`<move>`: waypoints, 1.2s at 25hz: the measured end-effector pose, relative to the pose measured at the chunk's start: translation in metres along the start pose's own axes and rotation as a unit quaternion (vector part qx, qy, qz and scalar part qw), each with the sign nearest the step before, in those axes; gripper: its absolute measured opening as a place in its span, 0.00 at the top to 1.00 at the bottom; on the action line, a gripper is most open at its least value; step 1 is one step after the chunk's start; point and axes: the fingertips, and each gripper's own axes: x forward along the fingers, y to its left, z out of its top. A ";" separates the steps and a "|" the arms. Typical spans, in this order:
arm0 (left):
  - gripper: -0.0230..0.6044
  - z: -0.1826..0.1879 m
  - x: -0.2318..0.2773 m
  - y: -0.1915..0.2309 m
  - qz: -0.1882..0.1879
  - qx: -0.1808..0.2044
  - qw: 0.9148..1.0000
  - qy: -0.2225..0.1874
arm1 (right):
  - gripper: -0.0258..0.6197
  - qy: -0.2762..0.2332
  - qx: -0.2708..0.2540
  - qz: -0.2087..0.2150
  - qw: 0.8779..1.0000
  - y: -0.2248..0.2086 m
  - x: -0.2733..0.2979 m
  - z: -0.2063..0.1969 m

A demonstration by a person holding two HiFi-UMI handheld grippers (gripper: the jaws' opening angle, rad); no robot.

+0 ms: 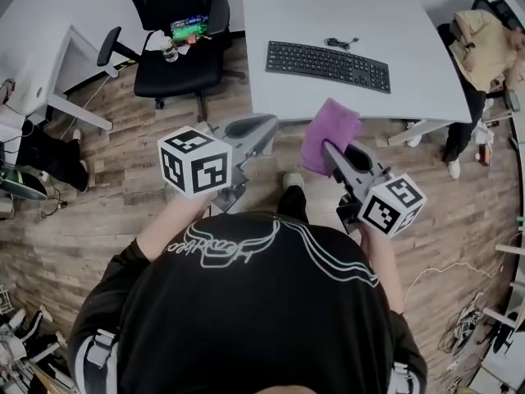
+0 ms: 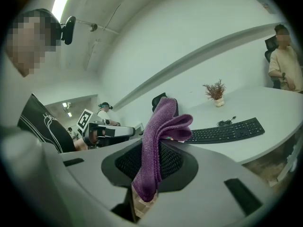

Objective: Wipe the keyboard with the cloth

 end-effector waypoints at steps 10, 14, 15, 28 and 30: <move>0.96 -0.022 -0.047 -0.022 -0.006 0.008 1.000 0.001 | 0.88 -0.002 -0.012 -0.023 1.000 0.046 -0.021 -0.023; 0.96 -0.030 -0.056 -0.026 -0.009 0.007 1.000 0.003 | 0.88 -0.005 -0.011 -0.028 1.000 0.054 -0.025 -0.031; 0.96 -0.031 -0.058 -0.028 -0.010 0.007 1.000 0.003 | 0.88 -0.005 -0.012 -0.029 0.999 0.056 -0.026 -0.032; 0.96 -0.035 -0.057 -0.035 -0.020 0.009 1.000 0.010 | 0.88 -0.002 -0.015 -0.042 0.999 0.058 -0.034 -0.034; 0.96 -0.035 -0.056 -0.035 -0.021 0.010 1.000 0.011 | 0.88 -0.002 -0.015 -0.043 0.999 0.057 -0.034 -0.033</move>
